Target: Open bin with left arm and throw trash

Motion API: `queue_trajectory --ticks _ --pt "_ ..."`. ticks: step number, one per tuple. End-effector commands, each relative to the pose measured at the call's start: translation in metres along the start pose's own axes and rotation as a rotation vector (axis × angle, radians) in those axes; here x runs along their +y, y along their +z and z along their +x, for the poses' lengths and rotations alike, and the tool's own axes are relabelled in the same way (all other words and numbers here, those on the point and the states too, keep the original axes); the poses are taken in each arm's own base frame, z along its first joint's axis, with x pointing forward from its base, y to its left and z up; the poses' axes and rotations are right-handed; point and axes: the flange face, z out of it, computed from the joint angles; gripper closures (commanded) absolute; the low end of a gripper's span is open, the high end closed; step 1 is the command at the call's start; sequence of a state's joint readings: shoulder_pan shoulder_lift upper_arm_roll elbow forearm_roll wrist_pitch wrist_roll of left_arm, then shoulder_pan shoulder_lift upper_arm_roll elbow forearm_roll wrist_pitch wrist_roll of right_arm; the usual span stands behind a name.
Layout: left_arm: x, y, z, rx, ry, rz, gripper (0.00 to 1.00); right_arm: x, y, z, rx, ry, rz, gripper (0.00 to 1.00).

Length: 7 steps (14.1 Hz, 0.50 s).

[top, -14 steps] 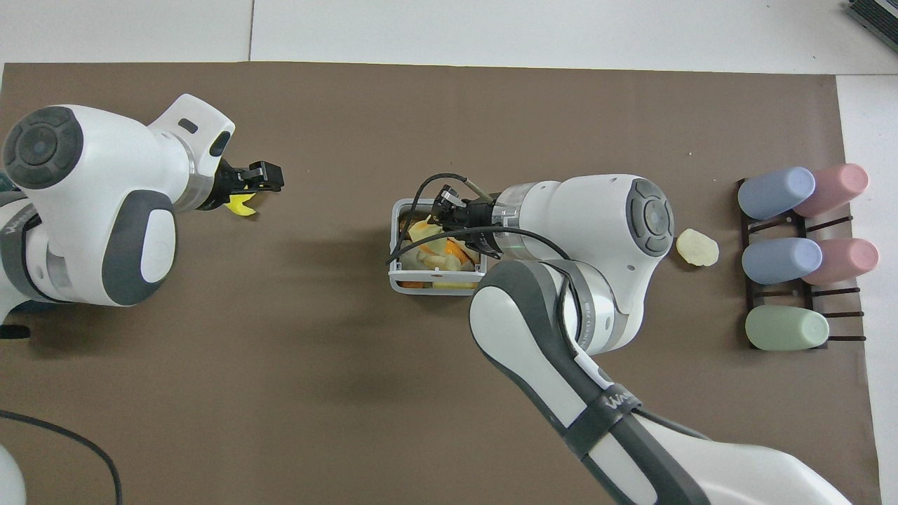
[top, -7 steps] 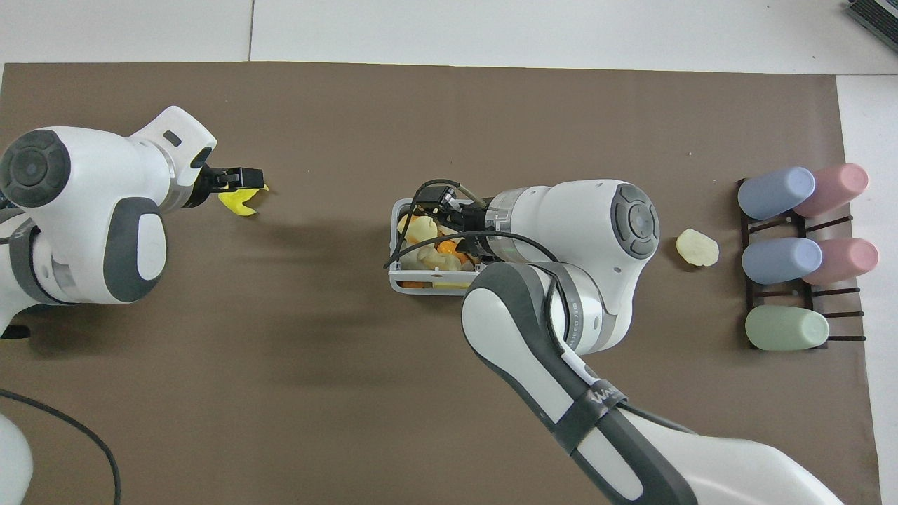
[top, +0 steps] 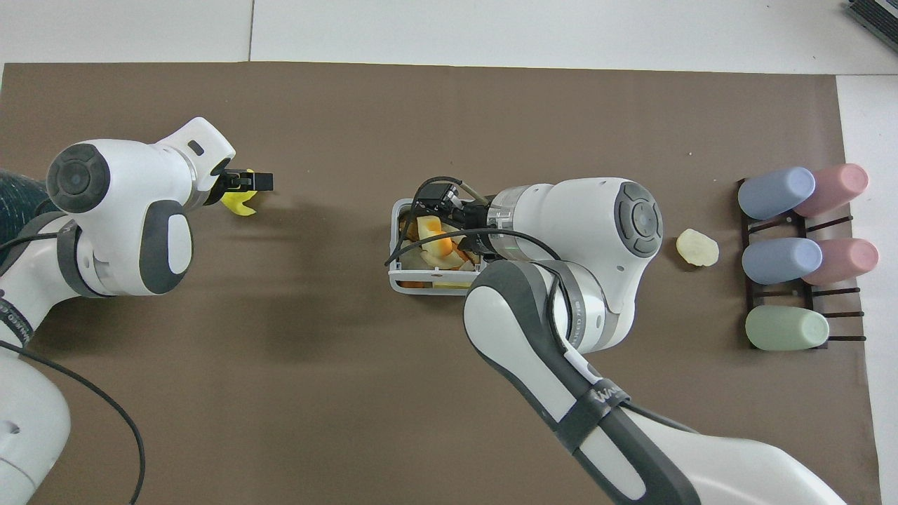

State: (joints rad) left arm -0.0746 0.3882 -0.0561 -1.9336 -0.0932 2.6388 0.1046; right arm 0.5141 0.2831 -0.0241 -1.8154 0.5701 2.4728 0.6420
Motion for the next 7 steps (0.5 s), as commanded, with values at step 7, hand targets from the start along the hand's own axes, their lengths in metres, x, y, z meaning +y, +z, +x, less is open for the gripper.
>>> queue_trajectory --ticks 7 --pt "0.001 0.023 -0.015 0.0 0.07 0.002 0.0 0.132 -0.126 0.126 0.042 -0.492 -0.381 0.0"
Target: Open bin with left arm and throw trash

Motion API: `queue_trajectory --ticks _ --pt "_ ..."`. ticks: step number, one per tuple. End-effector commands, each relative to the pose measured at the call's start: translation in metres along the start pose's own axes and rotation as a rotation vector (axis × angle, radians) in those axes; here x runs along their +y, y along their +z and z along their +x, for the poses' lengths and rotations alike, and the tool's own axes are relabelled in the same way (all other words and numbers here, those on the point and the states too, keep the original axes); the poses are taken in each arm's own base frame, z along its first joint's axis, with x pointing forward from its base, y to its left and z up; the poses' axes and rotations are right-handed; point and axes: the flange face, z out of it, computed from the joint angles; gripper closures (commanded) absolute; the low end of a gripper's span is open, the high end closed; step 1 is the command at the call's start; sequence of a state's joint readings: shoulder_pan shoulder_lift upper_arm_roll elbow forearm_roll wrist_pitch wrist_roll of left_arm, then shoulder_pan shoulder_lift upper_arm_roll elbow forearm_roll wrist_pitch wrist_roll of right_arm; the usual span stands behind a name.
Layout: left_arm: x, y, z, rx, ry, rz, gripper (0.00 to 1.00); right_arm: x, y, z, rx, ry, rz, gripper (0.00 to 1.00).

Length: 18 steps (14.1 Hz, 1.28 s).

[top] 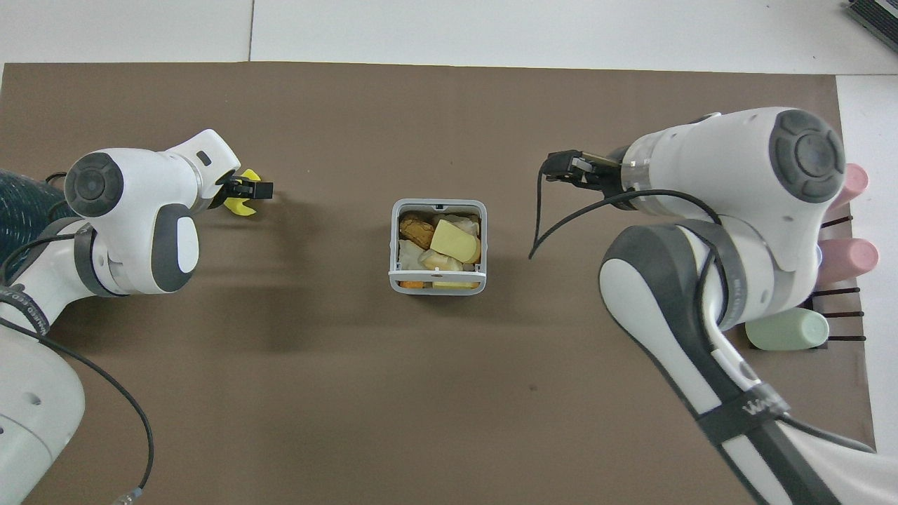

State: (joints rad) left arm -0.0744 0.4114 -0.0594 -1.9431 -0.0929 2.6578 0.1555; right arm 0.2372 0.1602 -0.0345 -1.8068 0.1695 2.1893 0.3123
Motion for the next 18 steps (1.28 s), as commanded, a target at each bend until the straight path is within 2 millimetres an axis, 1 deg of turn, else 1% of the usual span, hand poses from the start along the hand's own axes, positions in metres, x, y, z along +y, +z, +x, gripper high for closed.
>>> queue_trajectory --ticks 1,2,4,5,6,8,9,10,11,12,13,15,16,17,18 --pt "0.001 0.007 -0.007 0.015 0.021 0.004 0.1 0.073 0.024 -0.002 -0.063 -0.198 -0.065 0.0" --pt "0.002 0.007 -0.007 0.015 0.02 0.003 0.29 0.101 0.036 -0.005 -0.093 -0.277 -0.093 0.0" --pt "0.002 0.006 -0.006 0.015 0.021 0.003 0.68 0.141 0.053 -0.012 -0.143 -0.479 -0.154 0.0" --pt "0.001 0.005 -0.005 0.015 0.019 0.003 0.84 0.155 0.06 -0.014 -0.16 -0.579 -0.174 0.0" --pt "0.0 0.004 -0.003 0.018 0.02 0.004 0.99 0.166 0.069 -0.018 -0.172 -0.64 -0.174 0.0" --pt "0.004 -0.004 0.008 0.033 0.023 0.002 1.0 0.189 0.093 -0.027 -0.18 -0.749 -0.17 0.0" --pt "0.006 -0.01 0.015 0.037 0.021 0.0 1.0 0.199 0.102 -0.028 -0.172 -0.807 -0.168 0.0" --pt "0.009 -0.013 0.022 0.025 0.015 -0.008 1.0 0.205 0.111 -0.028 -0.173 -0.834 -0.167 0.0" --pt "0.014 -0.02 0.03 0.008 0.007 -0.018 1.0 0.206 0.117 -0.027 -0.169 -0.846 -0.168 0.0" --pt "0.022 -0.03 0.04 -0.004 -0.008 -0.027 1.0 0.206 0.121 -0.027 -0.163 -0.848 -0.17 0.0" --pt "0.036 -0.043 0.051 -0.021 -0.033 -0.039 1.0 0.206 0.124 -0.027 -0.16 -0.852 -0.171 0.0" --pt "0.079 -0.067 0.067 -0.057 -0.105 -0.059 1.0 0.207 0.131 -0.028 -0.158 -0.849 -0.171 0.0" --pt "0.101 -0.076 0.071 -0.065 -0.135 -0.068 1.0 0.209 0.133 -0.028 -0.157 -0.849 -0.172 0.08" --pt "0.128 -0.085 0.072 -0.076 -0.164 -0.078 1.0 0.209 0.136 -0.029 -0.162 -0.846 -0.17 0.42" --pt "0.149 -0.095 0.07 -0.089 -0.179 -0.084 1.0 0.208 0.138 -0.03 -0.165 -0.841 -0.169 0.7"
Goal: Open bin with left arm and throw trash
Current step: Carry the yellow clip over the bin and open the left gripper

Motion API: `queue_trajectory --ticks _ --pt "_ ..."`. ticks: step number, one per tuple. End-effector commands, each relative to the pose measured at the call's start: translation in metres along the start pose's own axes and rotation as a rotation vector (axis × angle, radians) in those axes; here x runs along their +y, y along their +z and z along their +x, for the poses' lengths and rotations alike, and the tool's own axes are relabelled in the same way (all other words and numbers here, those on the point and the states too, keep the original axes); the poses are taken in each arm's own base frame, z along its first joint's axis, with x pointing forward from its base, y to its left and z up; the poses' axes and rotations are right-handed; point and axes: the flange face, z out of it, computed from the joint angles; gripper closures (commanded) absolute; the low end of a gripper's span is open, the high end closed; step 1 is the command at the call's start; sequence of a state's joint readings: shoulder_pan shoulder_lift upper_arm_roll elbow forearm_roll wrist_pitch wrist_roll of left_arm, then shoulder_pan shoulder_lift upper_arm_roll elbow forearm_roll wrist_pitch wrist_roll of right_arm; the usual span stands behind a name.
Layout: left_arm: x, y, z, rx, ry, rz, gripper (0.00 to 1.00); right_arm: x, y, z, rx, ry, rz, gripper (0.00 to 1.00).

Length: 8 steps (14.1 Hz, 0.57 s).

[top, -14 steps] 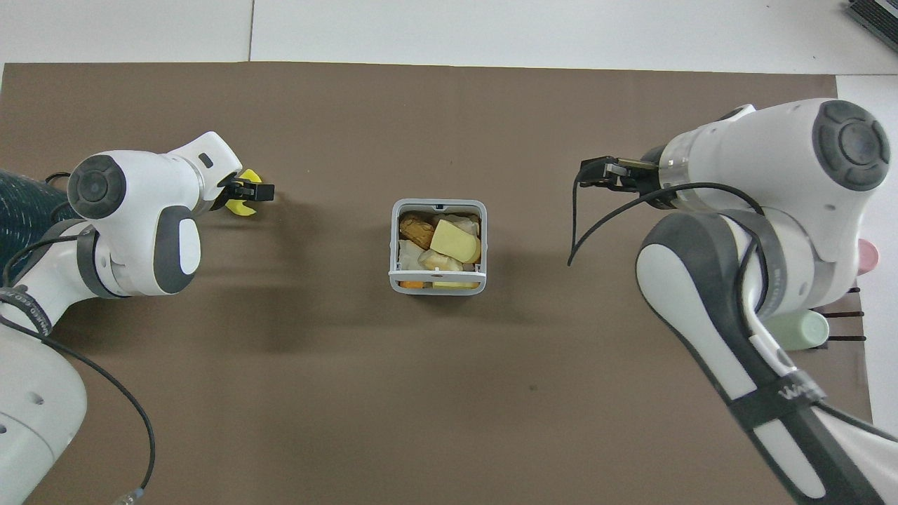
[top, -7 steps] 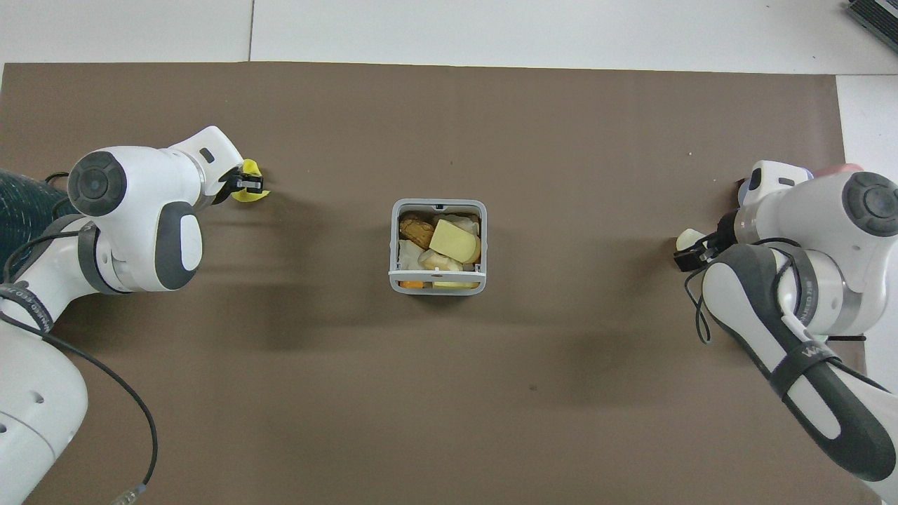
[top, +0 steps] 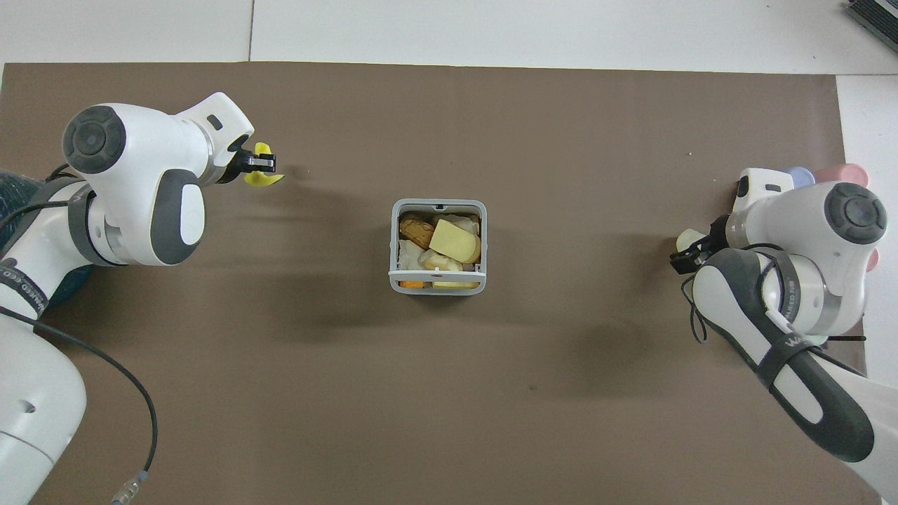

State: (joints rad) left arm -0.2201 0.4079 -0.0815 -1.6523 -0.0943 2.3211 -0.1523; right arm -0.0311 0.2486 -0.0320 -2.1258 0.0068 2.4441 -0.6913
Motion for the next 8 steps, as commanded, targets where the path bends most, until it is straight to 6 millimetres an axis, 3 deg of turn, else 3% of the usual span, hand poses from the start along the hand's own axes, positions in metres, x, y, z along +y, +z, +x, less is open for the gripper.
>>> queue_trajectory --ticks 1,2,6,7,8 --pt "0.053 -0.021 -0.012 -0.04 -0.05 -0.012 1.0 -0.001 0.005 -0.003 -0.002 -0.014 -0.013 0.87" --pt "0.072 -0.032 -0.019 -0.051 -0.051 -0.017 1.0 -0.001 0.005 -0.004 -0.005 -0.002 -0.01 1.0" --pt "0.146 -0.04 -0.055 -0.12 -0.091 -0.038 1.0 -0.006 0.0 0.001 -0.035 0.088 0.015 1.0" --pt "0.162 -0.039 -0.062 -0.125 -0.118 -0.043 0.8 -0.004 -0.009 0.004 -0.044 0.119 0.021 1.0" --pt "0.172 -0.04 -0.068 -0.128 -0.131 -0.044 0.67 -0.003 -0.022 0.01 -0.055 0.151 0.029 1.0"
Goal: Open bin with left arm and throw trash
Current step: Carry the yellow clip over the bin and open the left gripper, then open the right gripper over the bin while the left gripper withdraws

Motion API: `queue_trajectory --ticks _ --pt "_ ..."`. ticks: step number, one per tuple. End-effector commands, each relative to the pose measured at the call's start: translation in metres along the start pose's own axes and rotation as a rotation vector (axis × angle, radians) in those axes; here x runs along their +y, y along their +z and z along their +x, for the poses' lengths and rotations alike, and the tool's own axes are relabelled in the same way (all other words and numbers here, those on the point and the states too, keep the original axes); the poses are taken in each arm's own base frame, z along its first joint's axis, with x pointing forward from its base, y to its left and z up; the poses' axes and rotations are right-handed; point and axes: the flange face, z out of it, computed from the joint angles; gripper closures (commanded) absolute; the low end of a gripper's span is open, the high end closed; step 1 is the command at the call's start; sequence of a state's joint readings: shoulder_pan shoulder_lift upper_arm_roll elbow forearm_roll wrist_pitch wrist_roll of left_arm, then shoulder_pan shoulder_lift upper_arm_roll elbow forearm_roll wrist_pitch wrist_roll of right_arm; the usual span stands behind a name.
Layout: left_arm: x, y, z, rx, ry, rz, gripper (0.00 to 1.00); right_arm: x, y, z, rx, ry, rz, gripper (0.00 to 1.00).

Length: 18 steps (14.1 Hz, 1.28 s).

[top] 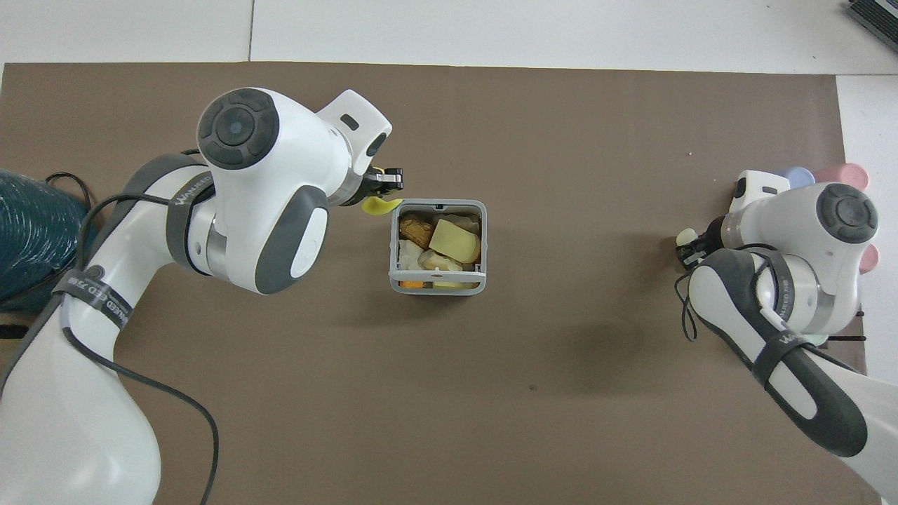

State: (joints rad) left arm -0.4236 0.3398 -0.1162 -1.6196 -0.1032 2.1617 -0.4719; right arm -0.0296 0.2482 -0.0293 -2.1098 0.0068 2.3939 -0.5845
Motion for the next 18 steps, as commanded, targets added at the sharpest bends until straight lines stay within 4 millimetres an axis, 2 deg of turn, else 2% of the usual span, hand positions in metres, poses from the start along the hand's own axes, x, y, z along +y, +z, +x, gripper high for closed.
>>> queue_trajectory --ticks 1,2,3,5,7,9,11,12,14,15,17,18 --pt "0.027 -0.002 -0.021 -0.025 -0.031 -0.005 0.5 -0.002 -0.036 0.015 -0.03 0.089 0.017 1.0" --pt "0.033 0.0 -0.026 -0.029 -0.02 -0.006 0.28 -0.002 -0.054 0.022 -0.026 0.132 0.017 1.0" --pt "0.034 -0.001 -0.027 -0.029 -0.016 -0.006 0.0 -0.006 -0.07 0.03 -0.027 0.179 0.019 1.0" --pt "0.03 -0.011 -0.025 -0.025 -0.019 -0.004 0.0 -0.019 -0.096 0.046 -0.038 0.329 0.069 1.0" --pt "0.018 -0.033 -0.021 -0.019 -0.029 0.003 0.0 -0.044 -0.114 0.061 -0.017 0.477 0.168 1.0" --pt "-0.018 -0.056 -0.002 -0.03 -0.072 0.033 0.0 -0.069 -0.126 0.077 0.008 0.621 0.261 1.0" --pt "-0.046 -0.089 0.017 -0.045 -0.051 0.046 0.0 -0.091 -0.142 0.098 0.034 0.773 0.35 1.0" --pt "-0.071 -0.1 0.027 -0.056 -0.043 0.055 0.0 -0.108 -0.151 0.111 0.048 0.839 0.393 1.0" --pt "-0.124 -0.111 0.04 -0.084 -0.036 0.077 0.0 -0.157 -0.155 0.139 0.099 0.948 0.455 1.0" --pt "-0.146 -0.126 0.043 -0.076 -0.03 0.081 0.0 -0.182 -0.158 0.149 0.124 0.985 0.465 1.0" --pt "-0.185 -0.156 0.046 -0.052 -0.012 0.083 0.0 -0.226 -0.16 0.163 0.139 1.039 0.488 1.0" --pt "-0.2 -0.162 0.044 -0.067 0.006 0.096 0.0 -0.245 -0.155 0.168 0.141 1.05 0.495 1.0"
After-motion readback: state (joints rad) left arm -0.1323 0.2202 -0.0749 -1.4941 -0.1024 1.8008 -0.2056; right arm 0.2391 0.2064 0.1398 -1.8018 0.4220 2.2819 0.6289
